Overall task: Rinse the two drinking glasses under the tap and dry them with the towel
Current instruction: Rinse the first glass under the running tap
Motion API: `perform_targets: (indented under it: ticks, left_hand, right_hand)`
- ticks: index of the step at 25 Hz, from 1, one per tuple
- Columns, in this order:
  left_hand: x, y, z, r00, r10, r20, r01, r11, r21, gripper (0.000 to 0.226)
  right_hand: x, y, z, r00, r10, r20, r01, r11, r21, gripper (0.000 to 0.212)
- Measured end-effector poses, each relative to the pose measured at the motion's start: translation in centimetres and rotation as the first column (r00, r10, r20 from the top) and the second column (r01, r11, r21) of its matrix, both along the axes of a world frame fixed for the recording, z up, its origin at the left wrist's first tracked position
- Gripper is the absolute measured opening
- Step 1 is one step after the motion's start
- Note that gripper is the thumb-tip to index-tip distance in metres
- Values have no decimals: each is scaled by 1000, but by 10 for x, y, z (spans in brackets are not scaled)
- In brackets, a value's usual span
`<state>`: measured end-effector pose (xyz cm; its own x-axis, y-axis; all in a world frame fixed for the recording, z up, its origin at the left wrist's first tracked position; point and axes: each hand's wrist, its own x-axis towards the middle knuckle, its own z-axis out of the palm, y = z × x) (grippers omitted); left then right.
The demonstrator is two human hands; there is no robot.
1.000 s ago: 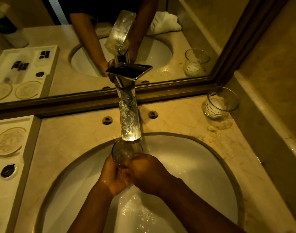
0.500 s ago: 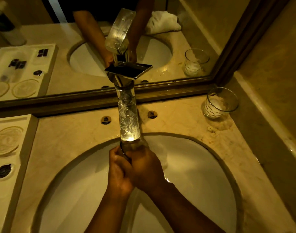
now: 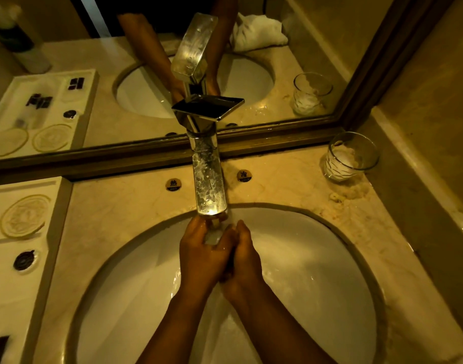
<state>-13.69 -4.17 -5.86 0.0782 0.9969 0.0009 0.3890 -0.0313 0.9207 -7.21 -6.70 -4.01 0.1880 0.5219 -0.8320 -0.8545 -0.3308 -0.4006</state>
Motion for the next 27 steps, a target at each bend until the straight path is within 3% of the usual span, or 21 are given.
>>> perform_targets:
  ticks: [1, 3, 6, 7, 9, 10, 11, 14, 16, 18, 20, 23, 25, 27]
  left_hand:
    - [2, 1, 2, 999, 53, 7, -53, 998, -32, 7]
    - [5, 5, 4, 984, 149, 94, -127, 971, -205, 9]
    - [8, 19, 10, 997, 9, 78, 27, 891, -454, 14]
    - [8, 26, 10, 993, -33, 114, 93, 817, -569, 17]
    - [-1, 37, 14, 940, 12, 340, 271, 579, -769, 29]
    - [-5, 42, 16, 891, 104, 443, 339, 497, -799, 36]
    - [-9, 46, 16, 828, 194, 526, 398, 458, -795, 39]
    - [-4, 34, 21, 713, 345, 611, 365, 561, -743, 34]
    - [6, 20, 18, 761, 361, 539, 173, 687, -705, 34]
    - [16, 3, 15, 861, 268, 433, 43, 808, -587, 27]
    - [22, -5, 16, 915, 188, 357, 2, 883, -469, 19]
    - [19, 7, 20, 988, -17, 151, 62, 952, -299, 8]
    - [10, 23, 14, 992, -104, 67, 120, 932, -341, 11]
    - [2, 35, 9, 982, -65, 177, 143, 870, -473, 20]
  right_hand:
    - [-3, -1, 0, 999, -12, -36, 13, 1000, 4, 46]
    - [-6, 0, -1, 997, 17, 69, -12, 998, -63, 49]
    - [-4, -1, -6, 934, 19, 357, 36, 988, -147, 49]
    - [-4, -2, -7, 873, 43, 487, 26, 991, -134, 51]
    - [-5, -5, -2, 700, 146, 699, -81, 989, -125, 52]
    - [-6, -5, 2, 661, 157, 733, -122, 987, -102, 51]
    - [-6, -5, 7, 684, 150, 714, -145, 987, -68, 51]
    - [-1, -2, 16, 854, 106, 510, -93, 994, -51, 53]
    - [3, 3, 16, 928, 54, 368, -15, 994, -109, 48]
    - [6, 5, 12, 928, -50, 369, 90, 992, -93, 46]
    - [9, 3, 2, 825, -61, 562, 94, 995, -29, 51]
    - [5, -7, -5, 568, 30, 822, -95, 995, 29, 54]
    - [3, -14, -8, 491, 119, 863, -267, 964, 19, 49]
    - [4, -22, -13, 377, 222, 899, -502, 865, -3, 41]
